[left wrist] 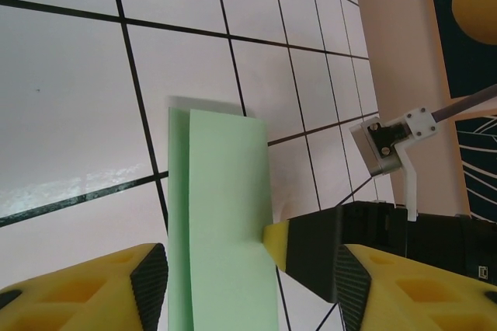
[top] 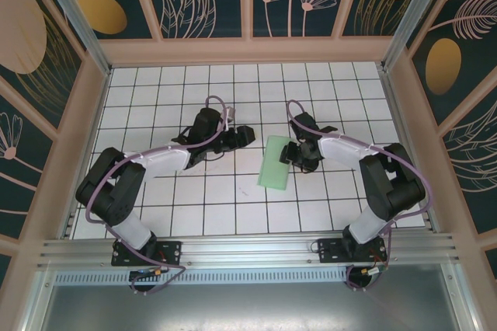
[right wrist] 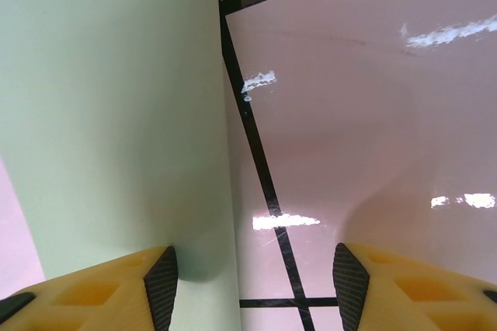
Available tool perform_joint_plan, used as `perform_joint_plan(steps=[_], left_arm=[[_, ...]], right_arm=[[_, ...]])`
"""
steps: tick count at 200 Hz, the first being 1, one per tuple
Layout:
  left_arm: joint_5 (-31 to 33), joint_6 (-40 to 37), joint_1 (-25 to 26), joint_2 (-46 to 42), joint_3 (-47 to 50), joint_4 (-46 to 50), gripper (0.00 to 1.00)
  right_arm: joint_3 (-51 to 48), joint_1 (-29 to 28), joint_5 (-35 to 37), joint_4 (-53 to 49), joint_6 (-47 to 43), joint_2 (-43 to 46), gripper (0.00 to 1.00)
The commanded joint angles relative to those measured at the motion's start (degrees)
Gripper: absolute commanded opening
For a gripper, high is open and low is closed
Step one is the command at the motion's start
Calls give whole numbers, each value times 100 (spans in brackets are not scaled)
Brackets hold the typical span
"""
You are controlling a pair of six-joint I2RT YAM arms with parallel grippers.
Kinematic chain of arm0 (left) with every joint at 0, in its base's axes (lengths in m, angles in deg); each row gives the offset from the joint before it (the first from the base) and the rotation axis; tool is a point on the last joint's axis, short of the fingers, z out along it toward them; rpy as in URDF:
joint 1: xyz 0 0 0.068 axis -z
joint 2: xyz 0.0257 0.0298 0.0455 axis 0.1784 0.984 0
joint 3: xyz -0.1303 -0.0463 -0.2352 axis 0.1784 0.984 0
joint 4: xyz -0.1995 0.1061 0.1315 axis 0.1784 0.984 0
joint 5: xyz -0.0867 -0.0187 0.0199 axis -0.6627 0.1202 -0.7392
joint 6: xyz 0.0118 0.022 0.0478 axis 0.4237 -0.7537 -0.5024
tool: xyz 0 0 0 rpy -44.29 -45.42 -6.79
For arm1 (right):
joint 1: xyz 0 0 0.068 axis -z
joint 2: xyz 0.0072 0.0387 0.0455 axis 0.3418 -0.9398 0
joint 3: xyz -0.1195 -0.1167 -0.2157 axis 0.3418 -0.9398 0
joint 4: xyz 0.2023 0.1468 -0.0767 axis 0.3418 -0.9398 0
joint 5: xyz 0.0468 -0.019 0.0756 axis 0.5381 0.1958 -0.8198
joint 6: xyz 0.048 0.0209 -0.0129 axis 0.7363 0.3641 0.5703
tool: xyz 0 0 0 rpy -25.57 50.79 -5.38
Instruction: Fold a paper plane with a square sheet of paper (pick it up from the middle)
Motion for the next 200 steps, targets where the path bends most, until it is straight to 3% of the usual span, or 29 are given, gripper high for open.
perform_joint_plan(steps=[1, 94, 200], left_arm=[[-107, -124, 80, 137, -178, -118, 64], [-144, -146, 94, 304, -272, -62, 55], [-190, -150, 93, 508, -329, -52, 54]], right_arm=[[27, -5, 201, -224, 104, -82, 59], [-38, -49, -96, 170, 252, -124, 60], [-17, -84, -147, 257, 253, -183, 61]])
